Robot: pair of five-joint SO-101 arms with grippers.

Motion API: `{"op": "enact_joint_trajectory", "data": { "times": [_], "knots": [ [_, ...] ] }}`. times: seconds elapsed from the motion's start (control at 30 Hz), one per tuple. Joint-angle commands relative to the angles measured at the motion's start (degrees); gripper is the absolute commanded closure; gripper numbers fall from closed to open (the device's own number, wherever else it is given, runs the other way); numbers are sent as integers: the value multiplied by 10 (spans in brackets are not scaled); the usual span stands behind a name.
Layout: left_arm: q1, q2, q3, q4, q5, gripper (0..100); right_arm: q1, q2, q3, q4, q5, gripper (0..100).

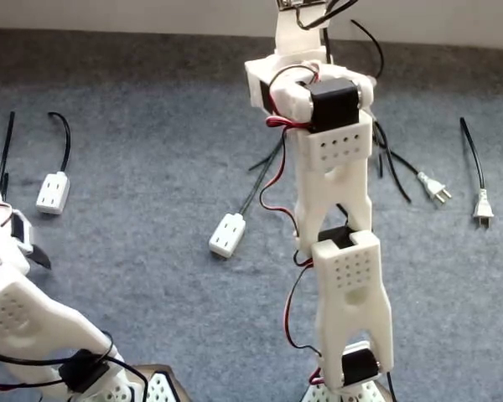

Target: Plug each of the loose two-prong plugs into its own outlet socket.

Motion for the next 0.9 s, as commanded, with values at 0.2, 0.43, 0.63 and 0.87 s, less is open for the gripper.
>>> {"op": "enact_joint_trajectory", "data": {
  "times": [0.2,0.43,0.63,0.87],
  "knots": [
    [-8,-34,-55,18,-3,822,-5,-13,-44,18,6,674],
    [-43,-32,-55,16,-40,822,-5,-13,-44,18,6,674],
    [-63,-29,-50,-7,-55,822,-11,-12,-44,19,6,674],
    [-59,-28,-19,-41,-53,819,-11,-12,-44,19,6,674]
  ]
}}
